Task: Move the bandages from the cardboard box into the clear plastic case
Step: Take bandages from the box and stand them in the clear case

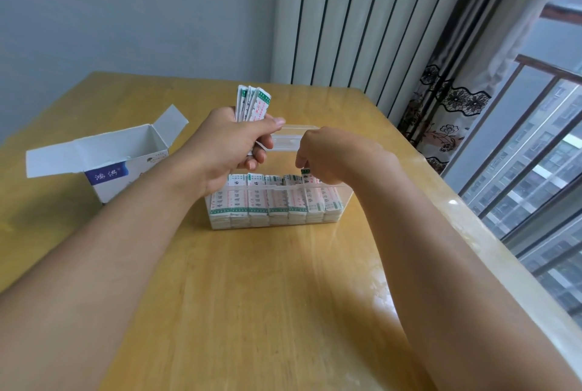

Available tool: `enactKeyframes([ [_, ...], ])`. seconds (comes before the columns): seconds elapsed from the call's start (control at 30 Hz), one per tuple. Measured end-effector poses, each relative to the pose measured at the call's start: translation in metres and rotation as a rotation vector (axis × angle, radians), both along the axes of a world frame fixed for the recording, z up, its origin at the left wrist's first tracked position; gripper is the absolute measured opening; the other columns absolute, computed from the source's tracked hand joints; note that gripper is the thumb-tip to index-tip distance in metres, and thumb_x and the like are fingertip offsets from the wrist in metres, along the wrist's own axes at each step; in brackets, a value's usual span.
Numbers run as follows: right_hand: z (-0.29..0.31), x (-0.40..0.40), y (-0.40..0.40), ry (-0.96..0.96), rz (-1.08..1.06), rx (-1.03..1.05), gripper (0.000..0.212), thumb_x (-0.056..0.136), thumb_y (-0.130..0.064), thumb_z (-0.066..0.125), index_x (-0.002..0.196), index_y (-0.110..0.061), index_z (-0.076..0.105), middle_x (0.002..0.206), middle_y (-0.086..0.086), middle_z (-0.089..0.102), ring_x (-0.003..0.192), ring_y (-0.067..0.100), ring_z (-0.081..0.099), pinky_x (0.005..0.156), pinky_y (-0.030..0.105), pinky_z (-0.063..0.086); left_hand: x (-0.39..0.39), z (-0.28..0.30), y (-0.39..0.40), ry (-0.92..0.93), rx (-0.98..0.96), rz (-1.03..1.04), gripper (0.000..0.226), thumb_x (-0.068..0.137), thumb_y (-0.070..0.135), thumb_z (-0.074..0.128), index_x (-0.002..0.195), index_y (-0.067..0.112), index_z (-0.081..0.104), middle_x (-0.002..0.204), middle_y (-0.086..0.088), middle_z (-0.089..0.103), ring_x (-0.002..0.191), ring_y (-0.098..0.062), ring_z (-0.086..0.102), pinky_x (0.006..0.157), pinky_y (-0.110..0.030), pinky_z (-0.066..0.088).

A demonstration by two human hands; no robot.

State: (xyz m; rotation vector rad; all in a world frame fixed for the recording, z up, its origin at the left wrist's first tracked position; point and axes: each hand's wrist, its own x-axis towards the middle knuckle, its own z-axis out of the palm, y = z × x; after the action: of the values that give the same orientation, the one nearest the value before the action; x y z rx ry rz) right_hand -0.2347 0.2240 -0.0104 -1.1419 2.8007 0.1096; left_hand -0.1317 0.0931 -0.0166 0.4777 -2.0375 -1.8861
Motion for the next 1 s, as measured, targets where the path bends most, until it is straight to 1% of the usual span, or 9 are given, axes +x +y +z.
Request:
enactKeyframes([
  [0.1, -0.0008, -0.0024, -0.0014, -0.003, -0.003, 0.02, 0.035, 0.095, -0.002, 0.049, 0.122, -0.016, 0.067, 0.116, 0.004, 0.068, 0.101, 0.023, 0.068, 0.092, 0.042, 0.057, 0.0002, -0.0001, 0.0003, 0.0, 0.001, -0.002, 0.017, 0.095, 0.024, 0.07, 0.103, 0.009, 0.067, 0.073, -0.002, 0.06, 0.053, -0.011, 0.052, 0.042, -0.018, 0.039],
  [0.3, -0.0017, -0.0019, -0.0018, -0.003, -0.026, 0.057, 0.035, 0.096, -0.002, 0.048, 0.123, -0.015, 0.066, 0.12, 0.004, 0.067, 0.106, 0.023, 0.066, 0.093, 0.04, 0.056, -0.0003, -0.0014, -0.0013, -0.005, 0.005, -0.005, 0.019, 0.095, 0.024, 0.071, 0.104, 0.009, 0.066, 0.074, -0.003, 0.061, 0.054, -0.011, 0.053, 0.042, -0.018, 0.039],
  [0.47, -0.0002, -0.0017, -0.0023, -0.013, -0.019, 0.085, 0.03, 0.1, -0.01, 0.048, 0.122, -0.016, 0.068, 0.117, 0.003, 0.068, 0.101, 0.023, 0.066, 0.087, 0.036, 0.055, -0.0006, -0.0012, -0.0013, -0.009, 0.008, -0.008, 0.021, 0.095, 0.025, 0.071, 0.106, 0.009, 0.065, 0.075, -0.003, 0.061, 0.055, -0.011, 0.053, 0.042, -0.018, 0.039],
  [0.57, 0.0013, 0.0001, -0.0023, -0.038, -0.016, 0.09, 0.035, 0.098, -0.007, 0.047, 0.125, -0.017, 0.067, 0.118, 0.002, 0.067, 0.103, 0.023, 0.065, 0.093, 0.039, 0.055, -0.0005, -0.0007, -0.0008, -0.009, 0.014, -0.009, 0.021, 0.095, 0.024, 0.071, 0.108, 0.008, 0.066, 0.075, -0.003, 0.06, 0.055, -0.011, 0.052, 0.041, -0.018, 0.038],
  [0.67, 0.0041, 0.0026, -0.0028, -0.067, 0.004, 0.094, 0.038, 0.099, -0.008, 0.047, 0.129, -0.02, 0.066, 0.121, 0.001, 0.066, 0.104, 0.023, 0.064, 0.094, 0.041, 0.055, -0.0003, -0.0008, 0.0, -0.011, 0.018, -0.007, 0.021, 0.095, 0.024, 0.07, 0.108, 0.008, 0.066, 0.075, -0.003, 0.06, 0.054, -0.011, 0.052, 0.041, -0.018, 0.038],
  [0.8, 0.0063, 0.0045, -0.0022, -0.067, 0.056, 0.13, 0.052, 0.096, 0.0, 0.043, 0.132, -0.031, 0.065, 0.134, -0.003, 0.061, 0.114, 0.022, 0.061, 0.096, 0.038, 0.053, -0.0001, -0.0006, -0.0007, -0.014, 0.018, -0.002, 0.023, 0.095, 0.024, 0.071, 0.109, 0.007, 0.067, 0.074, -0.003, 0.06, 0.054, -0.01, 0.053, 0.041, -0.018, 0.039],
  [0.87, 0.0067, 0.0045, -0.0021, -0.067, 0.072, 0.134, 0.054, 0.095, 0.0, 0.044, 0.132, -0.034, 0.064, 0.136, -0.004, 0.059, 0.115, 0.022, 0.06, 0.096, 0.037, 0.052, 0.0, -0.0005, -0.0007, -0.018, 0.016, -0.003, 0.024, 0.095, 0.025, 0.071, 0.11, 0.007, 0.066, 0.075, -0.003, 0.06, 0.054, -0.01, 0.053, 0.042, -0.018, 0.039],
  [0.93, 0.0069, 0.0046, -0.0024, -0.07, 0.071, 0.139, 0.053, 0.096, 0.0, 0.044, 0.133, -0.033, 0.064, 0.137, -0.003, 0.059, 0.116, 0.022, 0.06, 0.098, 0.037, 0.052, 0.0002, -0.0005, -0.0003, -0.02, 0.016, -0.004, 0.024, 0.095, 0.025, 0.07, 0.111, 0.007, 0.066, 0.077, -0.004, 0.06, 0.055, -0.01, 0.053, 0.042, -0.018, 0.039],
  [1.0, 0.0063, 0.0046, -0.0025, -0.078, 0.054, 0.131, 0.049, 0.097, 0.0, 0.045, 0.133, -0.028, 0.064, 0.134, -0.003, 0.062, 0.115, 0.021, 0.061, 0.099, 0.037, 0.052, 0.0004, -0.0004, -0.0001, -0.021, 0.017, -0.001, 0.025, 0.095, 0.025, 0.07, 0.111, 0.007, 0.066, 0.076, -0.004, 0.06, 0.055, -0.01, 0.053, 0.042, -0.018, 0.039],
])
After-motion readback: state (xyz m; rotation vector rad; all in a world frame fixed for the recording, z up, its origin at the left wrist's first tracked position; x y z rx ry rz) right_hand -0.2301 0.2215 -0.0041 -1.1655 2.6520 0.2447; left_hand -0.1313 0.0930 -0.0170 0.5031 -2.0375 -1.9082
